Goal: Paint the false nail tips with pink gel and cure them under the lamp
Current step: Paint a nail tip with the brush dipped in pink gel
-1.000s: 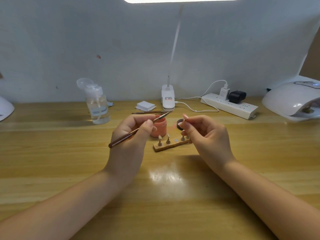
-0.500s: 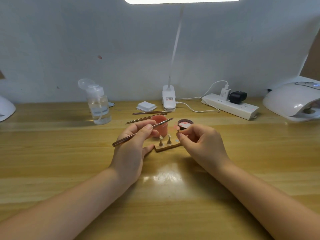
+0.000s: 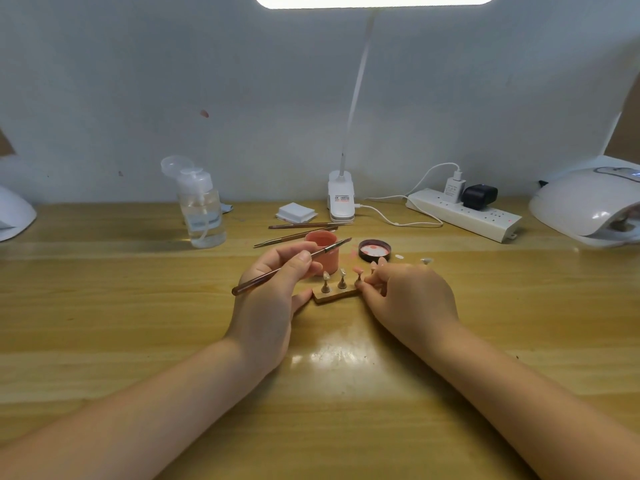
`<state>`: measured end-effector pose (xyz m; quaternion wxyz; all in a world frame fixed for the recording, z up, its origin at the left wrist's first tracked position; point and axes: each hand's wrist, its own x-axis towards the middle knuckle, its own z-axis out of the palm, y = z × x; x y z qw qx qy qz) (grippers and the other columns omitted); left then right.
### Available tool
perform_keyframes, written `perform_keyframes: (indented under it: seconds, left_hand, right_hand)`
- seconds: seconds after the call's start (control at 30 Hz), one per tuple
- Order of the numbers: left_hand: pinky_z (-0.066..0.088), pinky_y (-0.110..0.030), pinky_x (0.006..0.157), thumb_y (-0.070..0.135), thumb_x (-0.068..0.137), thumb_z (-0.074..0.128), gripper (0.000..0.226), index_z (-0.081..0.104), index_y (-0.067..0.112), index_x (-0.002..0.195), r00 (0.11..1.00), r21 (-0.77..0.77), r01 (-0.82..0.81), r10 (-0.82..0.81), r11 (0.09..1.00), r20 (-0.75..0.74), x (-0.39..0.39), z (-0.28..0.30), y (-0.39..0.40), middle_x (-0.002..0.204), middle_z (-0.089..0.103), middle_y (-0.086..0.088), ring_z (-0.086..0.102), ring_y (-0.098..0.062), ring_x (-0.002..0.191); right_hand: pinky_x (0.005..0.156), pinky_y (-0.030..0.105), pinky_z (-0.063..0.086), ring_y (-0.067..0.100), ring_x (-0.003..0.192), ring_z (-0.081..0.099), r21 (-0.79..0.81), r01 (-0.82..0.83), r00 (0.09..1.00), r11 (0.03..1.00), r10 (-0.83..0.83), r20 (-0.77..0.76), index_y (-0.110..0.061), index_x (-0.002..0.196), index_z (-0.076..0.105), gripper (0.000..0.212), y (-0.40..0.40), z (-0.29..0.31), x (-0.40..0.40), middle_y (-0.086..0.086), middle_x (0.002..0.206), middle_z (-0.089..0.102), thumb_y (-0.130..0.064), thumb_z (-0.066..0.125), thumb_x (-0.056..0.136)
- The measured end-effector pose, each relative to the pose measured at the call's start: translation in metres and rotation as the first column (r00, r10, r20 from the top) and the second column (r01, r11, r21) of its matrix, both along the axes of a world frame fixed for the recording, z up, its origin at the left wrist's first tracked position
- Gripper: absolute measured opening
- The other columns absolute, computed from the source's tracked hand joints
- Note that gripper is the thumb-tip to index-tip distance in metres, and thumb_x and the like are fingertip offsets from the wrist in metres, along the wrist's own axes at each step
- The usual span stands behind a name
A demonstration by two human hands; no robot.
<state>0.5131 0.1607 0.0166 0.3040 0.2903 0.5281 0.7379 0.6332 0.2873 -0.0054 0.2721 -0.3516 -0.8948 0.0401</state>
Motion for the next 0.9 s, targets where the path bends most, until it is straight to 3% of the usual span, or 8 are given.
perform_keyframes:
  seconds: [0.2,0.47,0.7,0.9]
  left_hand:
    - [0.046,-0.053,0.098,0.012,0.095,0.057,0.022,0.074,0.023,0.086,0.999,0.006,0.026,-0.026,1.000,0.024,0.0023,0.0001,0.0024,0.079,0.071,0.005,0.068,-0.005,0.080]
    - [0.048,-0.051,0.097,0.015,0.095,0.057,0.029,0.077,0.031,0.081,0.999,-0.024,0.032,-0.033,0.999,-0.016,0.0056,-0.0014,0.0041,0.085,0.073,0.010,0.067,-0.004,0.085]
    - [0.049,-0.054,0.096,0.016,0.095,0.058,0.028,0.077,0.030,0.080,0.999,-0.041,0.000,-0.001,0.999,-0.038,0.0043,-0.0017,0.0049,0.093,0.074,0.006,0.067,-0.008,0.089]
    - [0.051,-0.053,0.094,0.016,0.095,0.058,0.024,0.076,0.027,0.083,0.998,-0.063,-0.031,0.028,0.998,-0.050,0.0042,-0.0026,0.0049,0.092,0.074,0.003,0.068,-0.010,0.090]
  right_hand:
    - [0.058,0.028,0.047,0.017,0.075,0.062,0.049,-0.053,0.998,0.997,0.052,0.019,-0.029,0.095,0.074,0.030,-0.0104,-0.0008,-0.0027,-0.005,0.075,0.069,-0.047,0.051,0.090]
    - [0.069,0.032,0.052,0.019,0.088,0.063,-0.009,-0.022,0.998,1.000,0.022,0.053,-0.027,0.104,0.071,0.032,-0.0049,-0.0011,-0.0057,-0.003,0.090,0.071,-0.045,0.046,0.096]
    - [0.060,0.027,0.036,0.018,0.091,0.061,0.039,-0.036,0.998,0.999,0.035,0.043,-0.032,0.106,0.069,0.027,-0.0060,0.0002,-0.0034,-0.005,0.093,0.070,-0.043,0.047,0.096]
    - [0.064,0.031,0.048,0.017,0.083,0.063,0.042,-0.075,0.997,0.996,0.074,0.020,-0.029,0.103,0.070,0.026,-0.0093,0.0023,-0.0014,-0.005,0.086,0.071,-0.041,0.048,0.096]
